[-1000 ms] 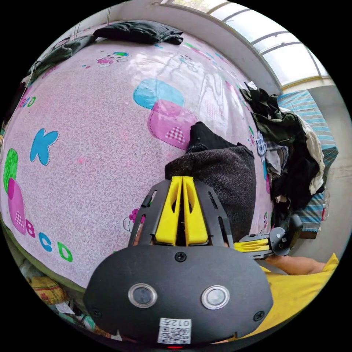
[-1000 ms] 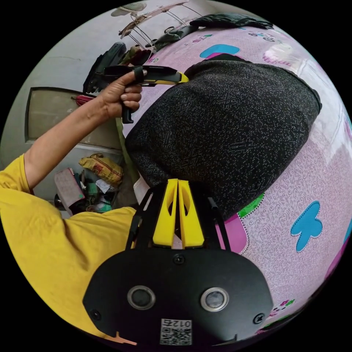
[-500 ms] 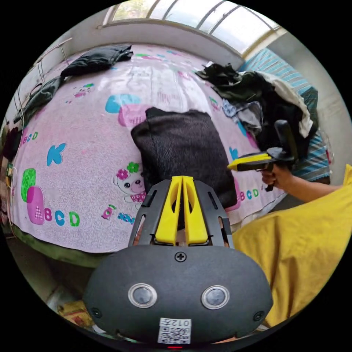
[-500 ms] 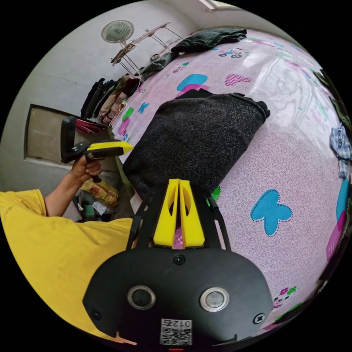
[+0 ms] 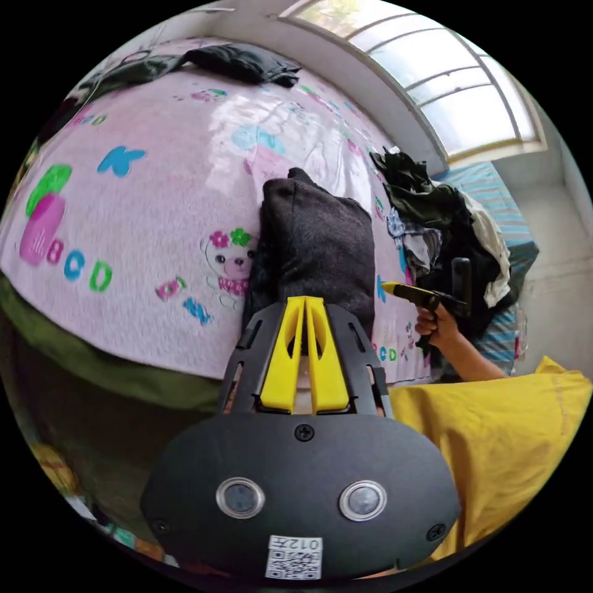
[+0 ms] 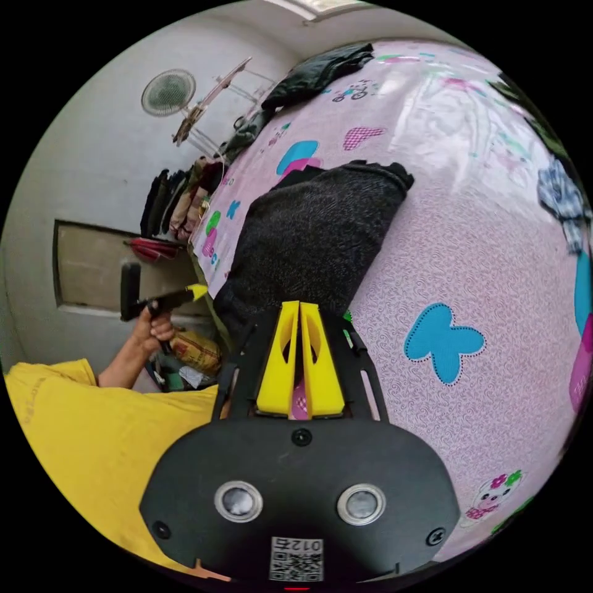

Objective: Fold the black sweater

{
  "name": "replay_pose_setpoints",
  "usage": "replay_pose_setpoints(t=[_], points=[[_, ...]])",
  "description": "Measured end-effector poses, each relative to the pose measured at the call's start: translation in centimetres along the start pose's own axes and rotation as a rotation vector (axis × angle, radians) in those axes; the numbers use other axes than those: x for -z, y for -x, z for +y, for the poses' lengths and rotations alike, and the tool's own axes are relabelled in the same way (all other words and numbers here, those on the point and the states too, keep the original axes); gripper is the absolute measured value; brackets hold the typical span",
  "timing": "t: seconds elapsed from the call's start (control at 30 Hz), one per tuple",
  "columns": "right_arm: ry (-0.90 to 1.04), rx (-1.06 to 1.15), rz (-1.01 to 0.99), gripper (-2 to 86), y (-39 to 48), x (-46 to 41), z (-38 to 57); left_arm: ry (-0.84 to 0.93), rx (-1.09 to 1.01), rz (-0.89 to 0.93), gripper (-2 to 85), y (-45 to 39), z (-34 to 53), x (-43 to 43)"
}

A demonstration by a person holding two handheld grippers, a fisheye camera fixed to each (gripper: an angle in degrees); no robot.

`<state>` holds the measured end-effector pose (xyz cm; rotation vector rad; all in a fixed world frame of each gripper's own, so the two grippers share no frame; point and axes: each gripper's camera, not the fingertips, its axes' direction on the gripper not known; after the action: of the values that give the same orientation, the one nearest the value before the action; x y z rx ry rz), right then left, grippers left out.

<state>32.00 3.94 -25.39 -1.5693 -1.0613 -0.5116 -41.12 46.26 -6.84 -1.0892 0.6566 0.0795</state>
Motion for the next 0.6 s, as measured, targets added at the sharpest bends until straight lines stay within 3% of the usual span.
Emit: replay_pose_setpoints(t=[0.2,0.27,0.6], points=[[-0.089,-0.263,-0.185,9.9,-5.6,1.5,-0.3,-0.005,0.501,0.239,8.7,5.4,5.9,-1.0],[-0.092,-0.304,-0.245,11.8,-6.8,1.1,-1.0,-0.017,0.525,0.34,11.1,6.0,6.3,-1.6],[-0.161,-0.368,-0.342,13.0,-9.8,1.6,-7.0,-0.089,0.575,0.41,13.7,9.8,3.9,-1.8]])
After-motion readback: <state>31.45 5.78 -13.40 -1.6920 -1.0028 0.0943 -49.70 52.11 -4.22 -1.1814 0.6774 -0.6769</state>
